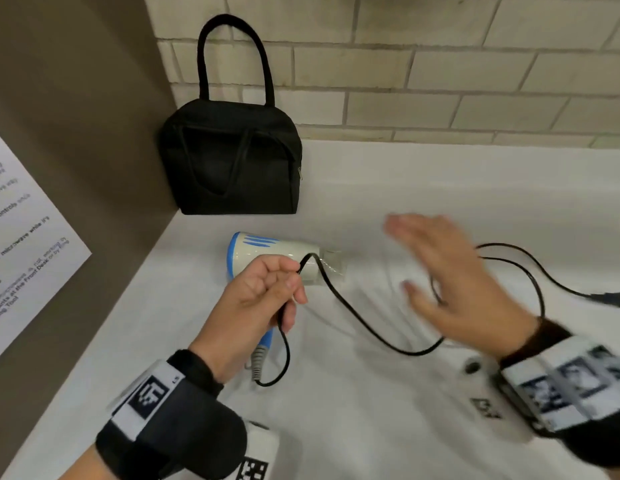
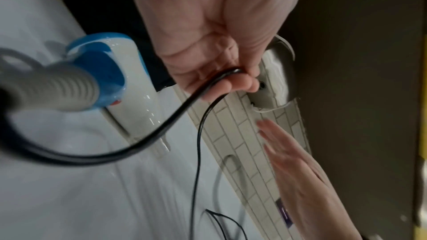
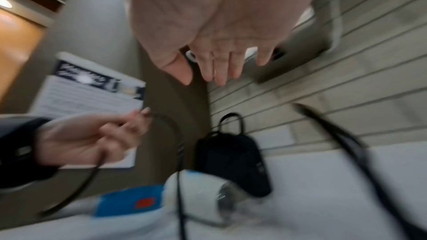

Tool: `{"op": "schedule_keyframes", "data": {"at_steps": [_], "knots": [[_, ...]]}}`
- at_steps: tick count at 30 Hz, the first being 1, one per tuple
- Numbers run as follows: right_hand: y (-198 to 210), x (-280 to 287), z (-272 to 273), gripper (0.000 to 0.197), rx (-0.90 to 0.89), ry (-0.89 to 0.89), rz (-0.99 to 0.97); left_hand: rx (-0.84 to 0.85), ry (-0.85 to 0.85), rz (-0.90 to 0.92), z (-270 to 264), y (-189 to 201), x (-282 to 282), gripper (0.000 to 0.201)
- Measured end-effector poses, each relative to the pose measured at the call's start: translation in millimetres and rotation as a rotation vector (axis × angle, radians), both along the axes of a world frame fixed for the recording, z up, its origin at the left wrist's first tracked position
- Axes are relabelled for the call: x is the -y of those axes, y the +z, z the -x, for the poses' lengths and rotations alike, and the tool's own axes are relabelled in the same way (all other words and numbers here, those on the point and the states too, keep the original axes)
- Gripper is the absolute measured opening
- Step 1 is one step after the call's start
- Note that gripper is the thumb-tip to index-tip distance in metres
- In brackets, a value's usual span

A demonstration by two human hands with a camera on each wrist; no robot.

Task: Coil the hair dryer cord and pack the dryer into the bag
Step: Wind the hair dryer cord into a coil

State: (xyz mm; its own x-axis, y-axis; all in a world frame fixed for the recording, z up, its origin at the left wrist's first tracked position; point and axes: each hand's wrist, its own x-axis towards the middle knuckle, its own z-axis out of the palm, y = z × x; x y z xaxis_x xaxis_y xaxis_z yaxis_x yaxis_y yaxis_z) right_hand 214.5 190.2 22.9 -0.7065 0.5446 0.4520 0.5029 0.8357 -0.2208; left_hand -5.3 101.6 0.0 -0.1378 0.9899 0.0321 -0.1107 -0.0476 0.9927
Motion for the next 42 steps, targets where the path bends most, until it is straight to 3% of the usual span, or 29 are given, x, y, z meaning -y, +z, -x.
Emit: {"op": "schedule_keyframes", "data": {"at_steps": [3,4,6,8,11,14,17,20,23,25,28,32,34,40,42], "knots": [[-34.2,10.1,37.1,0.063,0.333,-0.012,0.209,0.090,-0.035,-0.078,-1.9,2.7,4.7,0.010],[-41.2,9.8,42.8,0.058,0.457,-0.036,0.292,0.132,-0.033,-0.093,-1.5,3.7,6.4,0.014],[-48.0,9.9,46.0,0.039,0.542,-0.056,0.452,0.229,-0.020,-0.117,-0.1,5.6,8.4,0.032],[-50.5,10.0,46.5,0.030,0.398,-0.037,0.538,0.353,-0.006,-0.144,3.0,5.2,9.2,0.043],[-49.0,7.9,45.9,0.021,-0.122,-0.089,0.607,0.397,0.018,-0.114,1.6,4.4,7.5,0.037],[-39.7,6.7,48.5,0.023,-0.511,-0.127,0.637,0.226,-0.042,-0.043,-6.3,1.2,5.8,0.025],[-41.9,5.7,50.4,0.026,-0.602,-0.203,0.658,-0.035,-0.125,-0.045,-16.5,-6.5,6.8,0.030],[-48.6,2.4,53.2,0.031,-0.402,-0.280,0.737,-0.171,-0.169,-0.136,-28.1,-11.2,8.6,0.033],[-45.9,19.3,61.7,0.041,0.139,-0.249,0.719,-0.375,-0.225,-0.225,-36.2,-9.2,3.4,0.026],[-36.3,36.9,67.6,0.042,0.357,-0.210,0.624,-0.534,-0.232,-0.239,-37.8,-11.3,-4.9,0.025],[-20.6,54.4,66.2,0.034,0.412,-0.162,0.473,-0.568,-0.248,-0.154,-34.6,-14.7,-13.3,0.021],[-4.2,64.2,49.2,0.031,0.496,0.019,0.569,-0.421,-0.158,-0.070,-28.6,-13.5,-16.3,0.039],[-9.4,67.2,41.5,0.030,0.559,0.081,0.574,-0.401,-0.133,-0.048,-28.2,-14.5,-17.1,0.039],[-37.0,68.0,43.6,0.019,0.599,0.107,0.320,-0.259,-0.183,-0.026,-42.6,-18.5,-13.6,0.033],[-35.7,68.6,44.1,0.008,0.621,0.149,0.263,-0.253,-0.170,-0.023,-44.9,-22.7,-13.7,0.033]]}}
